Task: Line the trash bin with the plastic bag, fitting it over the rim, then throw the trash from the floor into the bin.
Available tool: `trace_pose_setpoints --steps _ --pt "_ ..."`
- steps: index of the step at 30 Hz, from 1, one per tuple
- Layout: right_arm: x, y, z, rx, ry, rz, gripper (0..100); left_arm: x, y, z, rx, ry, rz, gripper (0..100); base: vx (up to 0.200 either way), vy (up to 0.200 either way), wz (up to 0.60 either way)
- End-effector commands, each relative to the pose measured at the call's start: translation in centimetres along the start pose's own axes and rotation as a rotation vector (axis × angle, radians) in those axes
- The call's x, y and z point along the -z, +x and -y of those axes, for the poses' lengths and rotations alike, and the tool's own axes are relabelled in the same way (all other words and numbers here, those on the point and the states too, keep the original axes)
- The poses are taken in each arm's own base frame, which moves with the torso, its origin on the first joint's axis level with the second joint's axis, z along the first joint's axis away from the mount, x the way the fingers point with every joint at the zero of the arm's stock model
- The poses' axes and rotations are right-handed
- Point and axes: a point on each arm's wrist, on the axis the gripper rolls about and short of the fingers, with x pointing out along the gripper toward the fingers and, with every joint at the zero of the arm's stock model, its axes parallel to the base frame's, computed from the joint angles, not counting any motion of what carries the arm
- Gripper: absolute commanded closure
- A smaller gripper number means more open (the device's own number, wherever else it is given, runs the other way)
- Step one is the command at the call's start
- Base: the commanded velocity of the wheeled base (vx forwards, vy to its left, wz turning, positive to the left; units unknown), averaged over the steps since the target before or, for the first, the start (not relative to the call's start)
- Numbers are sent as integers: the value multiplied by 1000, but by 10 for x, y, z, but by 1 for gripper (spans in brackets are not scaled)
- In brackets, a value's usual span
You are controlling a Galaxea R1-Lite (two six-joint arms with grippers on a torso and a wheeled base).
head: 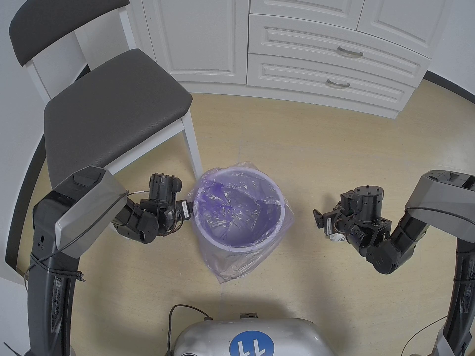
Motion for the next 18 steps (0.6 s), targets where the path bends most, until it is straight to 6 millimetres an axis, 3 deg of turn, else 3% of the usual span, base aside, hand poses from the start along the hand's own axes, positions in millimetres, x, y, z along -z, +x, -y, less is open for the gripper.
trace_pose_setpoints --steps 1,11,16,18 --pt "2 2 0 0 -2 -5 0 18 14 -2 -13 4 -33 0 0 0 0" --pt "4 3 -1 0 -2 -4 0 14 11 -3 -14 -48 -22 0 0 0 0" --pt "2 1 -2 -2 -1 3 0 -3 -7 -5 -7 -71 4 0 0 0 0" --pt "1 1 -2 -3 -1 4 0 -15 -26 -7 2 -74 20 0 0 0 0"
